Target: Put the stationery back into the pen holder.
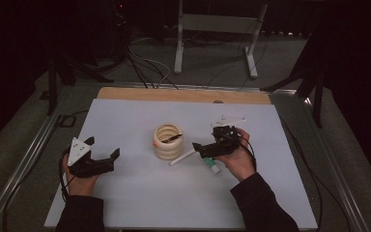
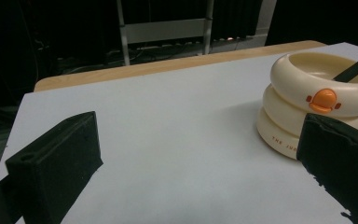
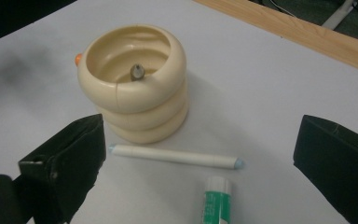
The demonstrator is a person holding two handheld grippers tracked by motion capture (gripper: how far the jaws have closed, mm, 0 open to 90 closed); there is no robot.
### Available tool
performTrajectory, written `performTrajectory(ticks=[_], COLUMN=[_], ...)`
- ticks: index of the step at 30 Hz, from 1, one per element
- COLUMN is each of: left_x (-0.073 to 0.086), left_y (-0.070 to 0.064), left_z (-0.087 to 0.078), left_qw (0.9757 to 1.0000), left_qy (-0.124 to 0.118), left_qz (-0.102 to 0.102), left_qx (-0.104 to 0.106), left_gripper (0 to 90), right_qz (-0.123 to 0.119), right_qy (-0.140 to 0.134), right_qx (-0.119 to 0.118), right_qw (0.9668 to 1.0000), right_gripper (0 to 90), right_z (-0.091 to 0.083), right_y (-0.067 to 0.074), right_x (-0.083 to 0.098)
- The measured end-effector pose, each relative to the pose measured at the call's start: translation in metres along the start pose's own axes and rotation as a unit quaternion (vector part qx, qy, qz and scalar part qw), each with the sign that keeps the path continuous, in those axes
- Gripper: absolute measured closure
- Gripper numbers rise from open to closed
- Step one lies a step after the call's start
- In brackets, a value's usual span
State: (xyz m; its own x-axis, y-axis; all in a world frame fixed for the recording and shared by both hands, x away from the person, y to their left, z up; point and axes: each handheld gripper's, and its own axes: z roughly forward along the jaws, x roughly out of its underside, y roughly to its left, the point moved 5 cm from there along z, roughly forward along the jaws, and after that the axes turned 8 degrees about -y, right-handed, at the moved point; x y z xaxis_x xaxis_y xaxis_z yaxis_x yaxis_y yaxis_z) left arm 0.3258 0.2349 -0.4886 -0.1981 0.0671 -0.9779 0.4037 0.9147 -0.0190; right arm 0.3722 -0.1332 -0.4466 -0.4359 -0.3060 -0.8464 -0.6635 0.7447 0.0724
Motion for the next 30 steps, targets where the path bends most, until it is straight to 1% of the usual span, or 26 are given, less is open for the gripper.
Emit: performTrajectory(ticks=[5, 19, 24, 30], left_x=[0.001, 0.0, 0.0, 0.0], left_y=[0.0, 0.001, 0.001, 0.0], left_z=[0.0, 0.0, 0.0, 0.0], left_qw=[1.0, 1.0, 1.0, 1.0], left_qy=[0.001, -0.001, -0.001, -0.001], left_qz=[0.0, -0.001, -0.002, -0.001], left_qx=[0.0, -0.003, -0.002, -0.003], left_gripper=[0.1, 0.1, 0.1, 0.1], right_qz=[-0.004, -0.003, 0.0, 0.0], right_qy=[0.002, 0.007, 0.012, 0.026], right_qx=[0.004, 0.015, 0.019, 0.026], right_qw=[1.0, 0.9999, 0.9998, 0.9993], right_gripper=[2.4, 2.4, 2.4, 2.5], right_z=[-0.002, -0.011, -0.015, -0.017], right_y=[-0.001, -0.008, -0.011, -0.014], right_x=[0.003, 0.013, 0.02, 0.029])
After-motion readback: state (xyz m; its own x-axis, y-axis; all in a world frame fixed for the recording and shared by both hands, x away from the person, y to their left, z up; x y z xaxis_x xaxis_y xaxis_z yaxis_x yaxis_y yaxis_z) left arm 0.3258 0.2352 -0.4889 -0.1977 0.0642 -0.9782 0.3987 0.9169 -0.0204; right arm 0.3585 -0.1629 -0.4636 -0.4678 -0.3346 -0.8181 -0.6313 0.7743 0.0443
